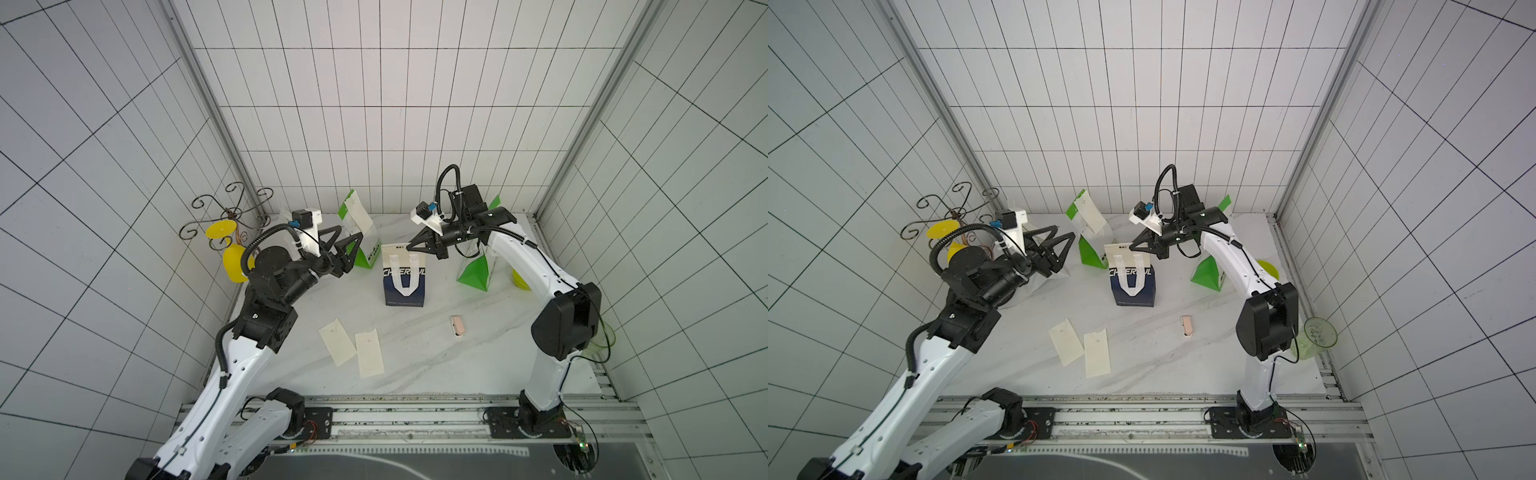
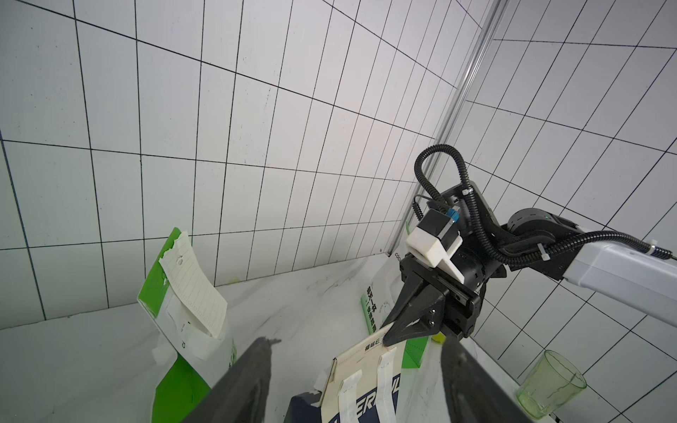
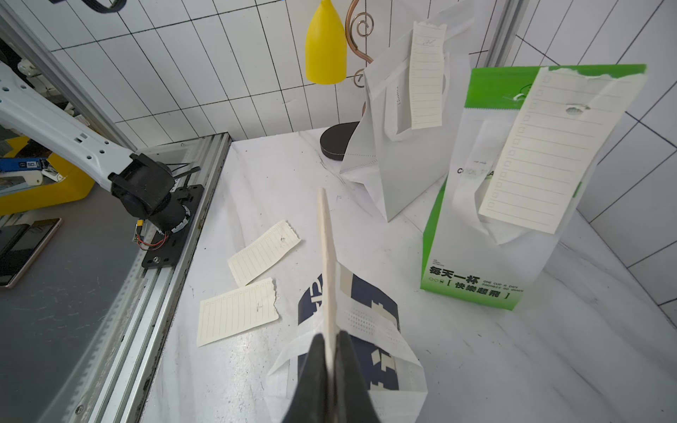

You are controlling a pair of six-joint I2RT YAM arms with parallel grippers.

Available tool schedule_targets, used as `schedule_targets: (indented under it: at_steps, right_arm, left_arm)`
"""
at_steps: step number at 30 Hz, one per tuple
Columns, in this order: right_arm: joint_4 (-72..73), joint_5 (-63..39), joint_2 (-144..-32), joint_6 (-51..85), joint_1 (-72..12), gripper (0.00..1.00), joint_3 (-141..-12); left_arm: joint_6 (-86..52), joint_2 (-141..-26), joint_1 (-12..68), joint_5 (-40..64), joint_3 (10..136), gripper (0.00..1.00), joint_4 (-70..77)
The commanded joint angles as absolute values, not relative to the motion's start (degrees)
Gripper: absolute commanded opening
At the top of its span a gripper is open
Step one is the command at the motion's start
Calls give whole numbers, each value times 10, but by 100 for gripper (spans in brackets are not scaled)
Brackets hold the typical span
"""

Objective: Staple the receipts to the bags
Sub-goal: Place the takeout bag at the center of the board.

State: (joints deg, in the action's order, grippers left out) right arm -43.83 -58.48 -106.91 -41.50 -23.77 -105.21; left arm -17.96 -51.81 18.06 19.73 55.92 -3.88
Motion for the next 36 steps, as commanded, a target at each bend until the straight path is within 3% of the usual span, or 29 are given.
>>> schedule_targets:
  at_steps: [1,6,13,20,25,31,36]
  right_arm:
    - [-462,-578,-1076,-449,-250,14,-1021]
    - [-392,-549,-1052,-394,-251,40,-982]
    - [-230,-492,-971,-270,-253,61,-916]
    - [-109,-428,-902,-177,-253,64,-884]
    - [25,-360,-812,-17,-273,61,-796]
    - [41,-182,-681,99,-416,57,-631]
    - [32,-121,-613,148,-554,56,-470]
  left_arm:
    - [-172,-507,183,199,563,71,-45]
    - [-173,-499,183,196,555,72,-46]
    - [-173,-491,183,199,562,72,-54]
    - [-177,-483,183,200,562,72,-56]
    - [-178,-463,183,172,567,72,-66]
    - [-168,-426,183,82,563,72,-97]
    - [-163,-391,183,45,547,72,-105]
